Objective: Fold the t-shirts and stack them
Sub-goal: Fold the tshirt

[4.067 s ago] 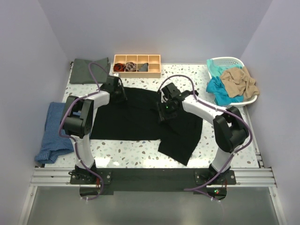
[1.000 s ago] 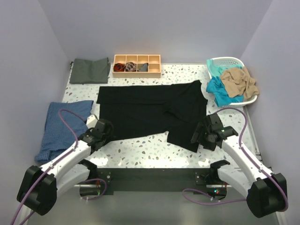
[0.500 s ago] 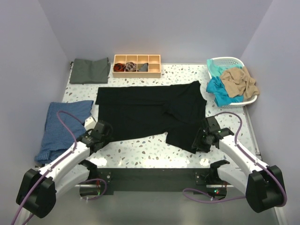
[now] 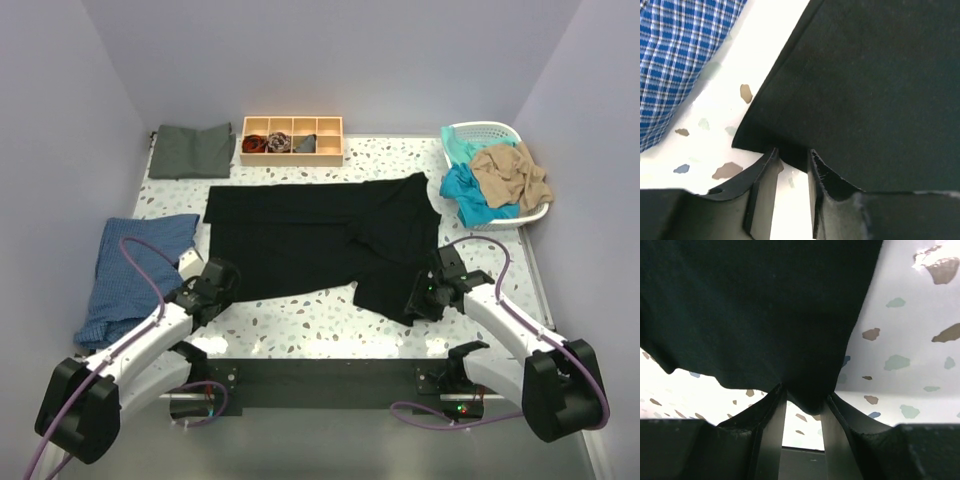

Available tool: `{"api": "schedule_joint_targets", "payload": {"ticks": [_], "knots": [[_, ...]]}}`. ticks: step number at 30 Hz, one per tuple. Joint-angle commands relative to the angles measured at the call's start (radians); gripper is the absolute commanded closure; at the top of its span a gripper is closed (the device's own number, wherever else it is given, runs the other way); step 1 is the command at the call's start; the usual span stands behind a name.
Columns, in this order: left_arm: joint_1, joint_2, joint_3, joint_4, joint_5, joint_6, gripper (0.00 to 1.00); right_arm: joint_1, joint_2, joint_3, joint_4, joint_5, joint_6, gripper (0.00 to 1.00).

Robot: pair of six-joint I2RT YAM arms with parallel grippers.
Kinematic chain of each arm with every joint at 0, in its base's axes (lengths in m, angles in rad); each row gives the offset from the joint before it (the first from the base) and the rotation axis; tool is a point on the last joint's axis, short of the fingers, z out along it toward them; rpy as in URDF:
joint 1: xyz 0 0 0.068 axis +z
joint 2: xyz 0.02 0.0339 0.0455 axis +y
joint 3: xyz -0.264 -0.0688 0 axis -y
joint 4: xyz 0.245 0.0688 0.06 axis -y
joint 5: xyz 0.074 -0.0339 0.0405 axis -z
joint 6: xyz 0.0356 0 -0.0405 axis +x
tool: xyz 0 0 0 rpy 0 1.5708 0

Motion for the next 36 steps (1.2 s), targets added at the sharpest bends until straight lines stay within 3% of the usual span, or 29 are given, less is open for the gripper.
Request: {"api": "schedule_joint_targets", "payload": {"ticks": [1, 6, 8, 10, 21, 36], "knots": [[-0.001, 0.051, -0.017, 0.013, -0.023, -0.005, 0.76, 0.003, 0.011, -0.003, 0.048, -0.037, -0.018, 0.66], [-0.001, 0.063, -0.017, 0.038, -0.023, 0.007, 0.91, 0.003, 0.012, -0.001, 0.062, -0.053, -0.033, 0.79], [-0.001, 0.068, -0.011, 0.043, -0.019, 0.02, 0.99, 0.003, 0.005, 0.002, 0.062, -0.056, -0.035, 0.9], [-0.001, 0.068, -0.008, 0.044, -0.017, 0.032, 1.0, 0.003, -0.005, 0.003, 0.06, -0.06, -0.039, 1.0], [-0.001, -0.004, 0.141, -0.025, -0.009, 0.133, 1.0, 0.003, -0.112, 0.115, 0.008, -0.008, -0.082, 1.0], [0.003, 0.028, 0.268, -0.079, -0.115, 0.191, 1.0, 0.002, -0.037, 0.339, 0.011, 0.154, -0.191, 1.0]]}}
